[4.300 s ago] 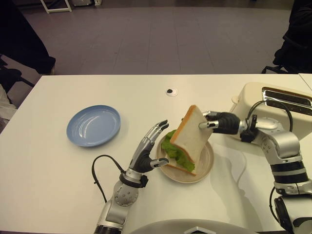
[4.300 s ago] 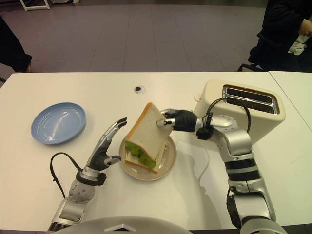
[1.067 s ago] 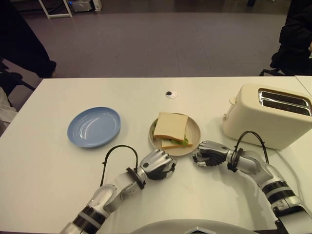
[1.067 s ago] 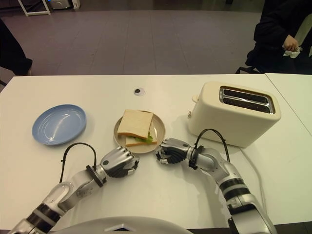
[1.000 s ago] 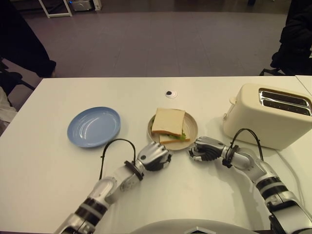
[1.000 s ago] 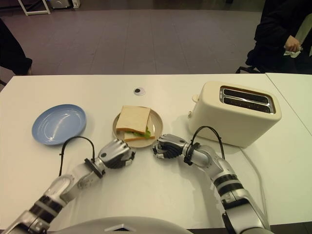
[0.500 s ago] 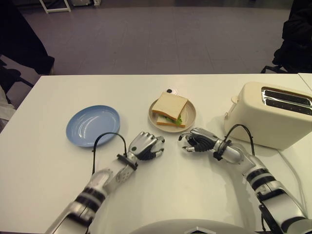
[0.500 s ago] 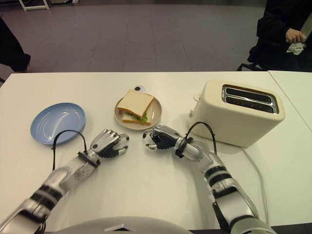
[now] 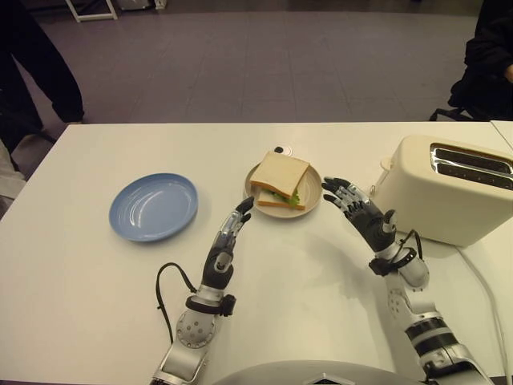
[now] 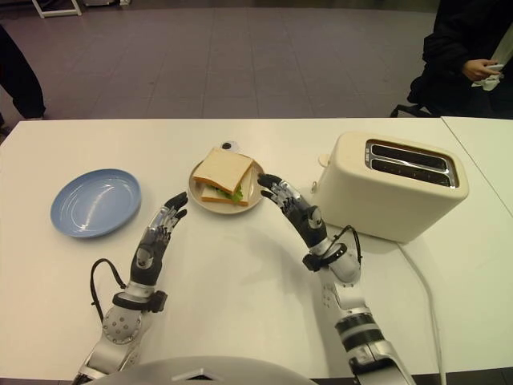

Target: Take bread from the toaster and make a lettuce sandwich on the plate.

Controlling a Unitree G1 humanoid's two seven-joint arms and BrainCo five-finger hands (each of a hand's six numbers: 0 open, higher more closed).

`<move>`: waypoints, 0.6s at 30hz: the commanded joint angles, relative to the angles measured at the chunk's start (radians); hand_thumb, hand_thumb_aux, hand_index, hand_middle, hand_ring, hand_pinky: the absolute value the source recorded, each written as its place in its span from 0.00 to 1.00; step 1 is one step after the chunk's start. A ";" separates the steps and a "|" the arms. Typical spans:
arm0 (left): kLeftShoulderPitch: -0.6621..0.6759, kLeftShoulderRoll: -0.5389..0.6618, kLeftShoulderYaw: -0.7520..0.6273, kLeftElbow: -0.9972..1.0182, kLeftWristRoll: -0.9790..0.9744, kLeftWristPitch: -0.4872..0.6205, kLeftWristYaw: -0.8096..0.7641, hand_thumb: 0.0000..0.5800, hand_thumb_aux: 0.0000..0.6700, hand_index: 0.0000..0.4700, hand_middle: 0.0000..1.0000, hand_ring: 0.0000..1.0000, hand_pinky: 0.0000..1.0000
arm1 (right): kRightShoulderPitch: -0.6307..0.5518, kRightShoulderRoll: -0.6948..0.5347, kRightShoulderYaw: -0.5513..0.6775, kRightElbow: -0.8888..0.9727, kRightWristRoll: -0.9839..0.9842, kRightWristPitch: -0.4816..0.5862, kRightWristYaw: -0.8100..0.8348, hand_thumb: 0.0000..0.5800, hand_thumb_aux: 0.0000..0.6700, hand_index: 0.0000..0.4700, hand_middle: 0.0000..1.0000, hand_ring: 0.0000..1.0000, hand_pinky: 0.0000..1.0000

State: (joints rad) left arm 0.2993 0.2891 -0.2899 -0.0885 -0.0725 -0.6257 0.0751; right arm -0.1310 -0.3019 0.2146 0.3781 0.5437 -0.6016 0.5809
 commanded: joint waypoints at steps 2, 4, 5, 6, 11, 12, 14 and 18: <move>0.002 -0.015 0.075 0.053 -0.044 -0.034 -0.071 0.00 0.00 0.00 0.00 0.00 0.00 | -0.026 0.041 -0.128 0.031 0.053 0.076 0.040 0.00 0.00 0.00 0.00 0.00 0.00; 0.006 -0.029 0.096 0.054 -0.049 -0.040 -0.091 0.00 0.00 0.00 0.00 0.00 0.00 | -0.019 0.057 -0.151 0.015 0.047 0.085 0.066 0.00 0.00 0.00 0.00 0.00 0.00; 0.010 -0.036 0.105 0.054 -0.049 -0.044 -0.099 0.00 0.00 0.00 0.00 0.00 0.00 | -0.019 0.066 -0.160 0.010 0.044 0.092 0.078 0.00 0.00 0.00 0.00 0.00 0.00; 0.012 -0.042 0.115 0.055 -0.050 -0.047 -0.106 0.00 0.00 0.00 0.00 0.00 0.00 | -0.019 0.074 -0.170 0.007 0.039 0.092 0.086 0.00 0.00 0.00 0.00 0.00 0.00; 0.005 -0.069 0.168 0.082 -0.064 -0.063 -0.145 0.00 0.00 0.00 0.00 0.00 0.00 | -0.013 0.108 -0.207 -0.011 0.023 0.091 0.133 0.00 0.00 0.00 0.00 0.00 0.00; 0.004 -0.074 0.177 0.086 -0.072 -0.068 -0.152 0.00 0.00 0.00 0.00 0.00 0.00 | -0.013 0.114 -0.213 -0.017 0.026 0.086 0.146 0.00 0.00 0.00 0.00 0.00 0.00; 0.004 -0.084 0.192 0.083 -0.082 -0.072 -0.164 0.00 0.00 0.00 0.00 0.00 0.00 | -0.009 0.125 -0.226 -0.032 0.029 0.081 0.167 0.00 0.00 0.00 0.00 0.00 0.00; 0.002 -0.104 0.215 0.085 -0.091 -0.078 -0.190 0.00 0.00 0.00 0.00 0.00 0.00 | -0.007 0.143 -0.250 -0.048 0.031 0.094 0.195 0.00 0.00 0.00 0.00 0.00 0.00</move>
State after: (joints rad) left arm 0.3007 0.1924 -0.0921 -0.0145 -0.1534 -0.6995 -0.1012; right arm -0.1462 -0.1670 -0.0165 0.3449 0.5716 -0.5199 0.7638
